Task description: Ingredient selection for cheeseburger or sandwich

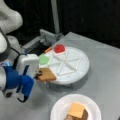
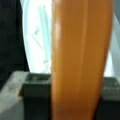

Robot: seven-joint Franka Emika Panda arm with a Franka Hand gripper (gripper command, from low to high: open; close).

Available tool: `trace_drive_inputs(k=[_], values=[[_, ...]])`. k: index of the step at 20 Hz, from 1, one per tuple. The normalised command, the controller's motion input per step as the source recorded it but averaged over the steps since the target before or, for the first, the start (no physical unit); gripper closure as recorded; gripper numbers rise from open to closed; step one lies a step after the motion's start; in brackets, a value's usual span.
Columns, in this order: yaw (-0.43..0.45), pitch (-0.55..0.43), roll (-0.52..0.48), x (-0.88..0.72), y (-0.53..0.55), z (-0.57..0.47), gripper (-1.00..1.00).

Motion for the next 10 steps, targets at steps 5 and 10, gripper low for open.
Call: trace_drive_inputs(k=[5, 10], values=[[0.433, 0.154, -0.044, 0.51, -0.26, 0.00, 1.00], [0.491, 0.121, -0.091, 0.66, -0.40, -0.17, 1.00]])
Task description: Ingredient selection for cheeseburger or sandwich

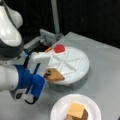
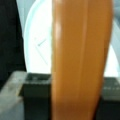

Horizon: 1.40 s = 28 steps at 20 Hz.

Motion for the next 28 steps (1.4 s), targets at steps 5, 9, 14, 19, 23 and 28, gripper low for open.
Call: trace_drive_inputs(k=[5, 9, 14, 19, 23, 28], values=[[0.594, 0.035, -0.072, 0.76, -0.45, -0.25, 1.00], [0.578, 0.025, -0.004, 0.67, -0.35, -0.20, 1.00], [0.574, 0.085, 0.018, 0.53, -0.23, -0.14, 1.00], [0.582, 0.024, 0.010, 0.54, -0.16, -0.16, 1.00], [0.555, 0.013, -0.065, 0.54, -0.15, -0.17, 1.00], [0.476, 0.083, 0.018, 0.46, -0.15, -0.13, 1.00]])
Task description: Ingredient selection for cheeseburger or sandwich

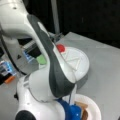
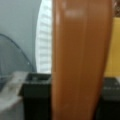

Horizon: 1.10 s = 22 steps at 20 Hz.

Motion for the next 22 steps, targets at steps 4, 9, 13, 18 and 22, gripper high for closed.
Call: trace_drive_inputs(k=[4, 9, 13, 18, 22], values=[[0.408, 0.108, 0.092, 0.36, -0.19, -0.06, 1.00], [0.376, 0.136, 0.147, 0.31, -0.23, -0.02, 1.00], [0.355, 0.139, 0.164, 0.29, -0.24, 0.00, -1.00], [0.347, 0.118, 0.155, 0.30, -0.20, 0.00, -1.00], [0.341, 0.091, 0.155, 0.30, -0.17, 0.00, -1.00]])
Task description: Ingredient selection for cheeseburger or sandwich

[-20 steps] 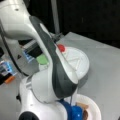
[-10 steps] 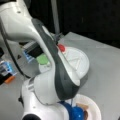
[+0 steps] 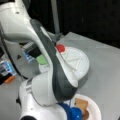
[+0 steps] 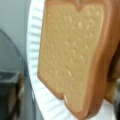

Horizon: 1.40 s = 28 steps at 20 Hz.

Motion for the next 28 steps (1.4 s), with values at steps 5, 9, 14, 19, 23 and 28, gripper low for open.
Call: trace_drive_inputs(k=[5, 9, 14, 19, 23, 28], values=[[0.321, 0.074, 0.143, 0.32, -0.14, -0.03, -1.00], [0.304, 0.082, 0.138, 0.31, -0.13, -0.01, -1.00], [0.249, 0.115, 0.004, 0.28, -0.11, 0.10, -1.00], [0.154, 0.151, -0.302, 0.18, -0.02, 0.35, -1.00], [0.052, 0.209, -0.562, 0.07, 0.13, 0.39, -1.00], [-0.121, 0.191, -0.779, -0.05, 0.34, 0.33, -1.00]])
